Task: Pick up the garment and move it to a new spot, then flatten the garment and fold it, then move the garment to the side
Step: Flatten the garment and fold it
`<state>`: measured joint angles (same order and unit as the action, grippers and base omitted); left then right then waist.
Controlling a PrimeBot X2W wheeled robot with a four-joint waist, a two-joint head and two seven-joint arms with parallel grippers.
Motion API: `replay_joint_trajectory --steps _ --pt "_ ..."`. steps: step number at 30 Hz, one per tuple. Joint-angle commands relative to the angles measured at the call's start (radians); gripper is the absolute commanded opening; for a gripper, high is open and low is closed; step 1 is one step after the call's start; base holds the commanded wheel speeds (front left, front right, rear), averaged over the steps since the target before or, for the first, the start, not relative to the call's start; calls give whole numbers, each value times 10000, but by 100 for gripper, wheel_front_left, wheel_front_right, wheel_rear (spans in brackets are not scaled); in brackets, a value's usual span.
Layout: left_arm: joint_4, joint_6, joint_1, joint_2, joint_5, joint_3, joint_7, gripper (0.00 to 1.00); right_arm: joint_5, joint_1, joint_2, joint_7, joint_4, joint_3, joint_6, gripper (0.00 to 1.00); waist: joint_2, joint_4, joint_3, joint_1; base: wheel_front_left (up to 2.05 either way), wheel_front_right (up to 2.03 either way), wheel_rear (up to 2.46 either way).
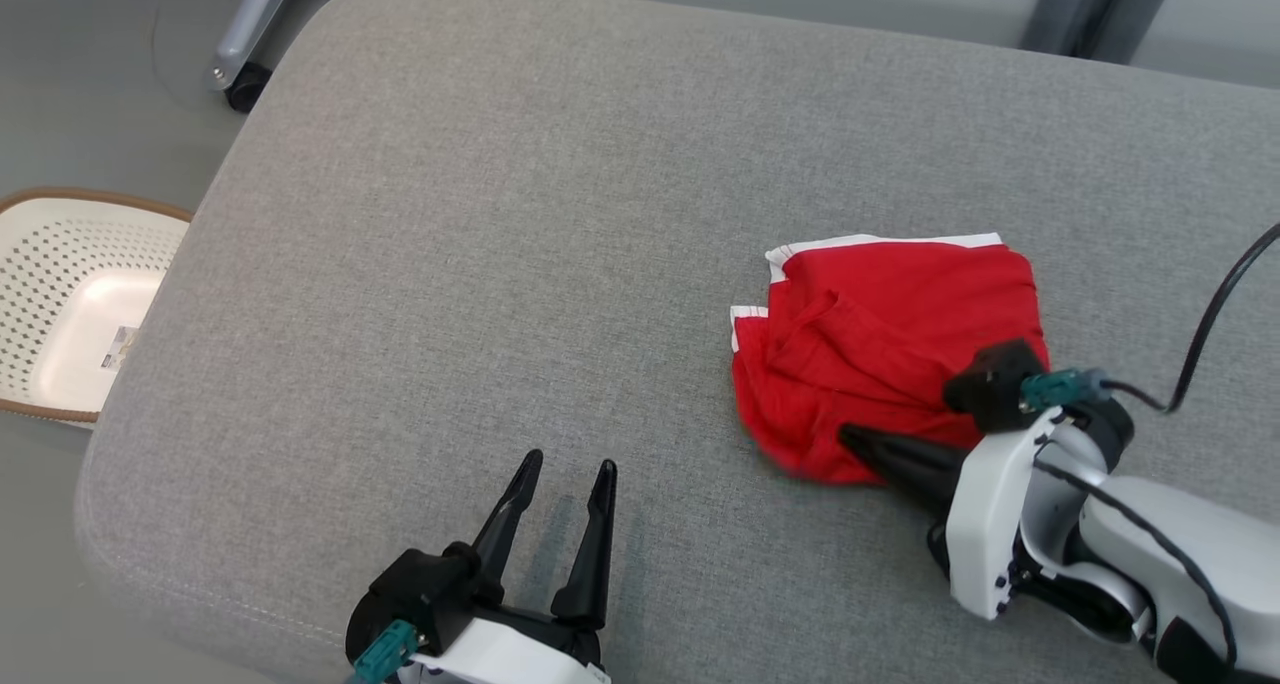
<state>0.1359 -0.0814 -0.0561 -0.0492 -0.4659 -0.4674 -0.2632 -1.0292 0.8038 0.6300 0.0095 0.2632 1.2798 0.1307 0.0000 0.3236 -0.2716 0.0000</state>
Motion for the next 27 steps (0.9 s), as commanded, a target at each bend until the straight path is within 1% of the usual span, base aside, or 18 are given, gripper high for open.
replay_joint_trajectory --steps 1,4,6,9,11,13,15,17,23,27 --pt "13 -12 101 -31 104 84 -18 100 92 -224 -54 58 -92 13 1 0 0 -90 97 0 0 0 0" --pt "31 -11 261 -31 182 172 -18 100 192 -496 -121 24 -253 8 1 0 0 -214 255 0 0 0 0" --pt "44 -7 337 -33 220 200 -18 100 96 -585 -44 -277 -425 -11 1 0 0 -266 384 0 0 0 0" --pt "-22 -30 456 -33 248 297 -18 100 -127 -526 198 -792 -702 -403 1 0 0 -372 459 0 0 0 0" --pt "-79 -11 480 -31 272 318 -18 100 -100 -276 436 -904 -714 -669 1 0 0 -435 417 0 0 0 0" --pt "-79 64 446 -30 270 246 -18 100 56 -3 596 -829 -542 -850 1 0 0 -430 345 0 0 0 0" --pt "-110 90 316 -36 264 169 -18 100 -144 195 614 -665 -273 -1025 3 0 0 -361 218 0 0 0 0" --pt "-140 106 176 -31 216 44 -18 100 -96 517 641 -399 115 -1100 3 0 0 -221 60 0 0 0 0" --pt "-204 14 -53 -33 -44 -305 -18 100 -48 1111 272 278 1295 -759 1 0 0 324 -283 0 0 0 0" --pt "-204 -61 -33 -31 -109 -359 -18 100 -89 1218 109 332 1532 -535 1 0 0 471 -280 0 0 0 0"
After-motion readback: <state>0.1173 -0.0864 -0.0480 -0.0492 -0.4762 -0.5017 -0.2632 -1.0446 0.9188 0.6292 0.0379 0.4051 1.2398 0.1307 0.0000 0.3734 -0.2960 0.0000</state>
